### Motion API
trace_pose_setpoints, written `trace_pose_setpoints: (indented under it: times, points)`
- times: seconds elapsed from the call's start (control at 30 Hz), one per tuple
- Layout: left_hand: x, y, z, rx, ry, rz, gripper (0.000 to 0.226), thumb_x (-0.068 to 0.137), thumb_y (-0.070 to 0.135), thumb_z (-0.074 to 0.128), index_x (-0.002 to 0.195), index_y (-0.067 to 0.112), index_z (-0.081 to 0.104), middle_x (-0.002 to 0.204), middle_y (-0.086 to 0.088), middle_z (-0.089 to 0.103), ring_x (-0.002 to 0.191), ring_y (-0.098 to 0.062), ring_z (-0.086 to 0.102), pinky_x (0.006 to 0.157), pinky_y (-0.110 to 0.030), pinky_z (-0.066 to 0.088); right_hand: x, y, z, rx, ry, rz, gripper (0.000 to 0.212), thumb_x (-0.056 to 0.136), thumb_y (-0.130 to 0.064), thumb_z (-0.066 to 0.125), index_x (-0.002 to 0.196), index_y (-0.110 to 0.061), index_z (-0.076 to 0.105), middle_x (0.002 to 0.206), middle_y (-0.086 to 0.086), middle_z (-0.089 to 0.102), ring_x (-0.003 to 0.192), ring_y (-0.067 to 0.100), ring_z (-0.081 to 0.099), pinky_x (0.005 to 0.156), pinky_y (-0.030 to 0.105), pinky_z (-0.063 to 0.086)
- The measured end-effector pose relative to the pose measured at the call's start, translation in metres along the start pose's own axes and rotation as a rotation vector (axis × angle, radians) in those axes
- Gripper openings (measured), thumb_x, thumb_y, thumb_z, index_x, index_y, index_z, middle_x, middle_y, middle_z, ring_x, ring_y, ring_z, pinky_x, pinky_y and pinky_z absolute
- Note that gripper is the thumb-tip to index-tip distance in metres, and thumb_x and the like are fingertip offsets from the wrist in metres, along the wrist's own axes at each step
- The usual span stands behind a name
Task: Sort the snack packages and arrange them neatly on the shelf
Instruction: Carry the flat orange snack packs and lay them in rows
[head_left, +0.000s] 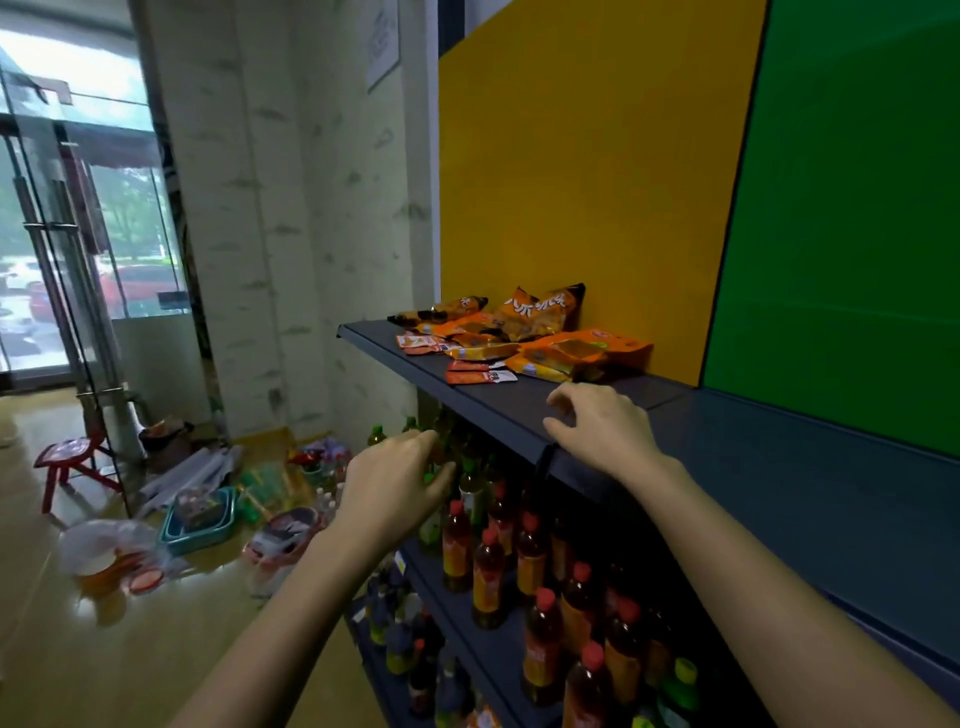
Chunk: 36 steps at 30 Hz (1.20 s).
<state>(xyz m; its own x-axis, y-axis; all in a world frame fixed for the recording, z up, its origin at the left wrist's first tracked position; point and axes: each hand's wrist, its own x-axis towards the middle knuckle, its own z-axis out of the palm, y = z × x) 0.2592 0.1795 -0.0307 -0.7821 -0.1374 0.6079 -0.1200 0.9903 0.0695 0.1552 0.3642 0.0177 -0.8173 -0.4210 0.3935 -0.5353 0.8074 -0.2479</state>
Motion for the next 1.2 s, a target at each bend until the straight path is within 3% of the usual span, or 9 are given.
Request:
trace_pose_setpoints:
  times: [0.23,0.43,0.77,1.0,1.13,1.2]
  points:
    - [0.111,-0.044,0.051,-0.016,-0.030,0.027,0.027,0.093,0.041,0.045,0.100,0.018,0.058,0.102,0.004,0.064,0.093,-0.017,0.060,0.063,-0.026,0.037,0.117,0.015,0.020,-0.071,0.113,0.062,0.034,0.090,-0.040,0.055,0.122,-0.026,0.056,0.121,-0.003,0.062,0.109,0.020,0.059,0.080,0.033,0.048]
    - [0.163,-0.073,0.093,-0.081,-0.037,0.022,0.028,0.092,0.044,0.045,0.103,0.021,0.057,0.103,0.005,0.063,0.095,-0.016,0.060,0.071,-0.030,0.049,0.176,0.030,0.034,-0.154,0.105,0.113,0.036,0.091,-0.042,0.053,0.123,-0.025,0.057,0.119,0.000,0.063,0.106,0.020,0.059,0.072,0.029,0.046]
    - [0.252,-0.107,0.146,-0.224,-0.035,0.066,0.030,0.091,0.043,0.048,0.108,0.021,0.061,0.108,0.003,0.066,0.099,-0.017,0.061,0.075,-0.032,0.050,0.226,0.055,0.047,-0.247,0.063,0.356,0.044,0.091,-0.045,0.052,0.127,-0.019,0.054,0.128,0.007,0.058,0.114,0.027,0.056,0.084,0.035,0.048]
    - [0.333,-0.132,0.189,-0.352,-0.014,0.192,0.028,0.089,0.041,0.053,0.098,0.017,0.065,0.099,-0.001,0.068,0.092,-0.021,0.061,0.067,-0.030,0.045,0.252,0.074,0.060,-0.273,0.090,0.697,0.077,0.083,-0.065,0.048,0.134,-0.007,0.045,0.136,0.015,0.050,0.122,0.033,0.050,0.092,0.040,0.045]
    - [0.370,-0.152,0.211,-0.372,-0.065,0.239,0.028,0.088,0.041,0.055,0.098,0.017,0.064,0.101,-0.004,0.068,0.096,-0.025,0.060,0.072,-0.034,0.047,0.259,0.067,0.076,-0.079,0.030,0.992,0.109,0.062,-0.083,0.047,0.138,-0.005,0.037,0.139,0.017,0.046,0.123,0.037,0.049,0.096,0.042,0.043]
    - [0.385,-0.164,0.222,-0.369,-0.084,0.235,0.029,0.088,0.041,0.055,0.101,0.017,0.064,0.105,-0.004,0.067,0.100,-0.025,0.060,0.074,-0.034,0.046,0.264,0.061,0.082,0.042,0.055,1.066,0.107,0.065,-0.075,0.057,0.140,-0.003,0.033,0.143,0.019,0.043,0.125,0.037,0.046,0.100,0.043,0.042]
